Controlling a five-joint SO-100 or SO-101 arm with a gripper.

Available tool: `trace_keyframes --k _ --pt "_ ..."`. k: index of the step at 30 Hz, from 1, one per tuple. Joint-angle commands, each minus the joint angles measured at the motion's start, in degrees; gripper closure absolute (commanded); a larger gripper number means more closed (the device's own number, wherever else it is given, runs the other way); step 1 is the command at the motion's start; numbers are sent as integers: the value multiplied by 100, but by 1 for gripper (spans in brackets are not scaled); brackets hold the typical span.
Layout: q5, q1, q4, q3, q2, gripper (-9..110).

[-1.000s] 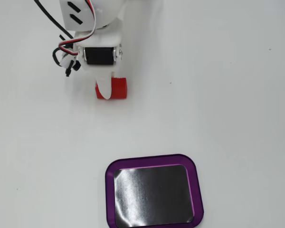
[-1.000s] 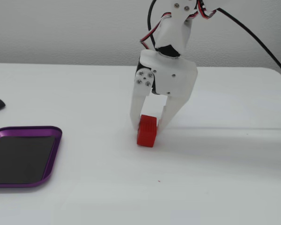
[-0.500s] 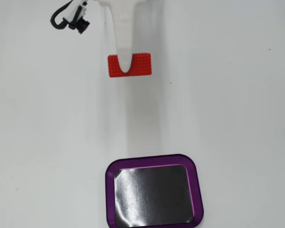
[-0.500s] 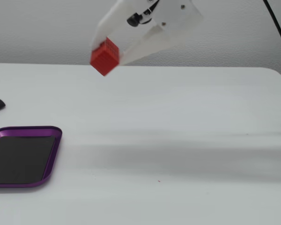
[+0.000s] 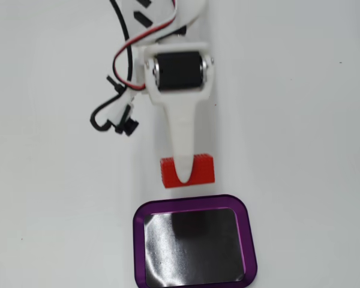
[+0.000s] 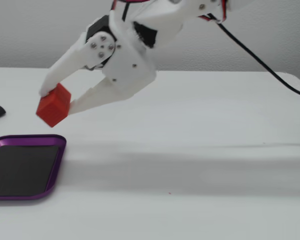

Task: Pick up the cube and place it in the box.

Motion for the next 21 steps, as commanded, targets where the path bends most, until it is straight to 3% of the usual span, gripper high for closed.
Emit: trace_keyframes --k 1,21 --pt "26 -70 44 -853 -483 102" --pt "18 -272 958 -1556 -580 102"
